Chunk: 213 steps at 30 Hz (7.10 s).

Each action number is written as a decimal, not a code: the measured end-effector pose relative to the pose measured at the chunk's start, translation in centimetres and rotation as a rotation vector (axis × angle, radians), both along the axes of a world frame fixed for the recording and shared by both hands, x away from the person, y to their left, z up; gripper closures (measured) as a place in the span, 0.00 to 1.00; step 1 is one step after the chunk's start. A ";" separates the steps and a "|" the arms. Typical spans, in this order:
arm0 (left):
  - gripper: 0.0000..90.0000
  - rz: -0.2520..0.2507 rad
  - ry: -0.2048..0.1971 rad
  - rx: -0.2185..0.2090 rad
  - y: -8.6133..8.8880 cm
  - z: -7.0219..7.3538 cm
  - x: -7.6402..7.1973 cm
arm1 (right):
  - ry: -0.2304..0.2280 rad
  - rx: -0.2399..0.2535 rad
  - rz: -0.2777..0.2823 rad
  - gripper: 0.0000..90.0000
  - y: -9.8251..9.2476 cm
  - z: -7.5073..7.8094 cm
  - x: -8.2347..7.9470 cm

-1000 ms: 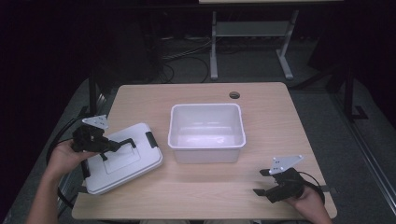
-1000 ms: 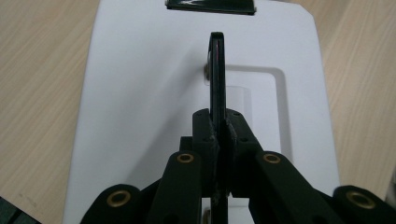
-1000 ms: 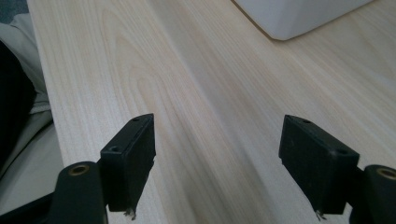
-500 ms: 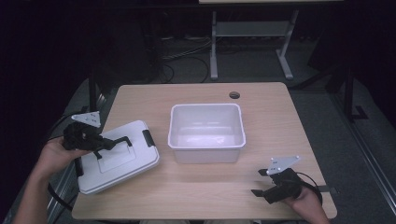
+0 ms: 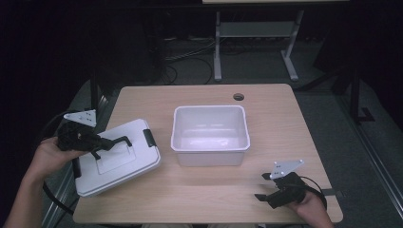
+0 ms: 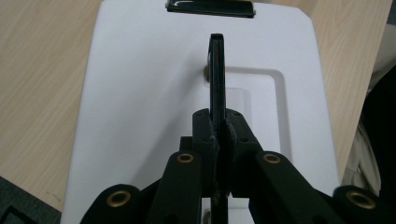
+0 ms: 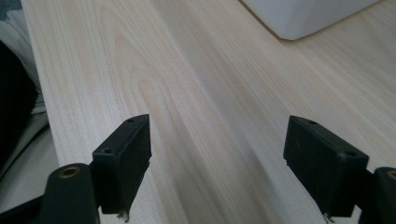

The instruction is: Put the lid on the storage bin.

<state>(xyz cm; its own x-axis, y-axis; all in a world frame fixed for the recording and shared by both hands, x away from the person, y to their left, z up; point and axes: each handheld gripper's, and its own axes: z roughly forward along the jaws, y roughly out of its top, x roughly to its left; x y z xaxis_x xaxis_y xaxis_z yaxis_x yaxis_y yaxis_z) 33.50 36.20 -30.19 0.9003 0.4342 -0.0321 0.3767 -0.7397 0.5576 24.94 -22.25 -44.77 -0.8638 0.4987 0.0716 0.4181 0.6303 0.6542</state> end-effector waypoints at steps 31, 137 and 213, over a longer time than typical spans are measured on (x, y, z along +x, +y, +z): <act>0.94 -0.043 -0.032 -0.002 -1.7 3.5 0.5 | 0.007 -0.007 -0.008 0.22 -0.1 0.0 0.0; 0.94 -0.364 0.010 -0.038 -21.3 5.6 10.0 | -0.001 0.010 -0.004 0.22 -0.9 0.1 -0.7; 0.93 -0.473 0.087 0.028 -28.8 1.6 13.2 | 0.005 0.027 -0.030 0.22 -2.2 0.1 -0.6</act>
